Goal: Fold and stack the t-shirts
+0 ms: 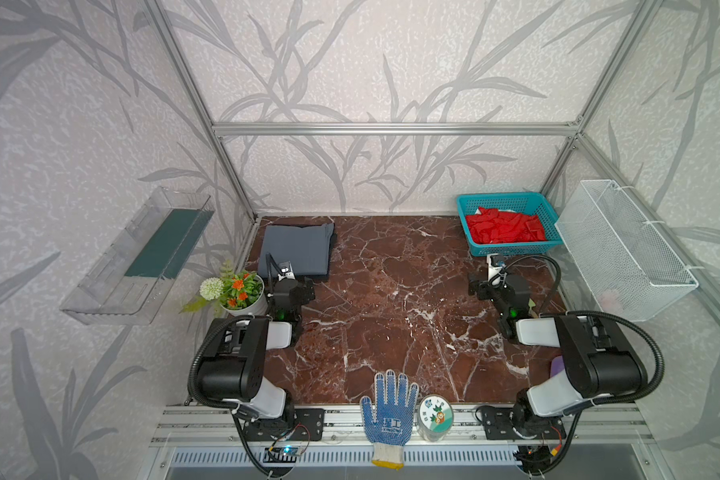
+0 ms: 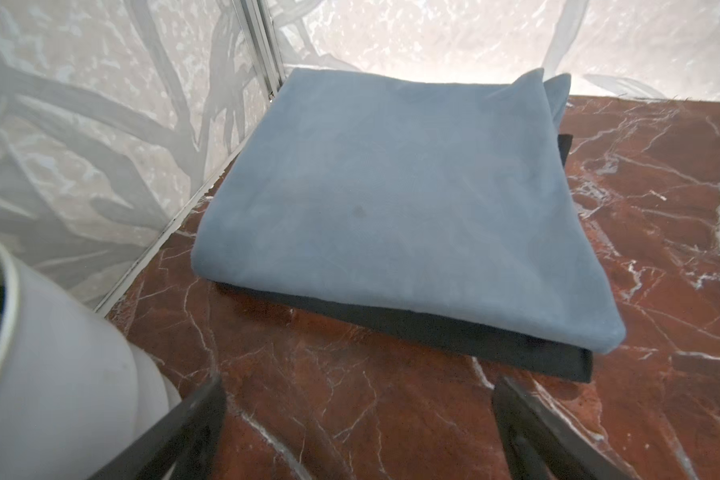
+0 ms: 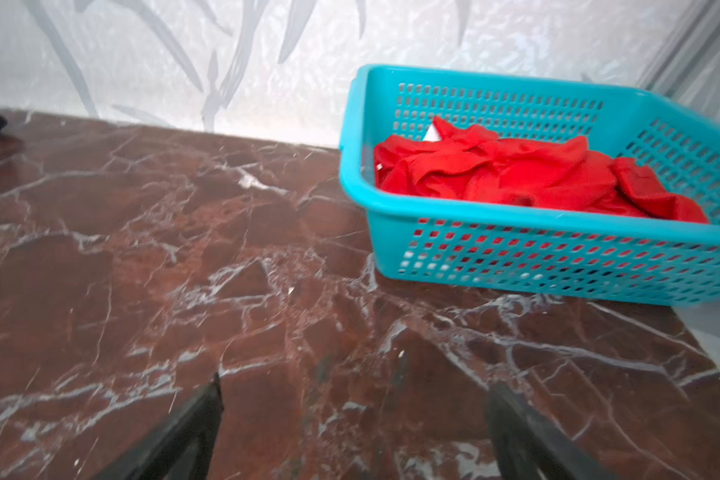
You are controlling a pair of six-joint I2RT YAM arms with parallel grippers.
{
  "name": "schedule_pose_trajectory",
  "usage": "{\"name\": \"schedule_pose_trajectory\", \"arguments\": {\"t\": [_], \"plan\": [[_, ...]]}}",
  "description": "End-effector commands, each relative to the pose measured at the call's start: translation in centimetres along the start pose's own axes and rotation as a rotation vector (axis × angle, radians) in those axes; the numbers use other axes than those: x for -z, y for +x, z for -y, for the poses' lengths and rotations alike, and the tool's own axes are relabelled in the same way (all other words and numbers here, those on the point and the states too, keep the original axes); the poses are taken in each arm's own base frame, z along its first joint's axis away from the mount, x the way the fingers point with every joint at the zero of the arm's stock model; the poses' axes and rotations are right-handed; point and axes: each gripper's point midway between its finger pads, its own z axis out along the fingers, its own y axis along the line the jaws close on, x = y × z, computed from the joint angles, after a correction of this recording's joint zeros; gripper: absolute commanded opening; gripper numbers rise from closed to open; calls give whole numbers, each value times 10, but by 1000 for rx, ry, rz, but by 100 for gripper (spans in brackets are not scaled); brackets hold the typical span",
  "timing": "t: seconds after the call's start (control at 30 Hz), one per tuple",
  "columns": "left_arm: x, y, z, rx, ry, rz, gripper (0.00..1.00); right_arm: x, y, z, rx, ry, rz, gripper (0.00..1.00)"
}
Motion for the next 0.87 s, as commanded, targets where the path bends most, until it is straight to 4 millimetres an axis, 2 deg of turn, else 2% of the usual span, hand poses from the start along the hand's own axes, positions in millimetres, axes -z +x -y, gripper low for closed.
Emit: {"name": "schedule_pose_trajectory", "arguments": {"t": [0.0,0.1,0.17,0.37,0.83], "plan": [[0,-12,5,7,32,25,99,10,19,-13,-23,-70,-46,99],[0,-12,5,8,32,25,99,9,15,-14,-25,-76,-2,99],[0,-12,4,8,30,23,99,7,18,-16,-19,-89,-47,99],[0,-12,4,8,31,22,99,6,16,-26,5,-143,-34,99],[0,-12,4,8,30,22,99,5,16,-24,6,-125,-34,99]]}}
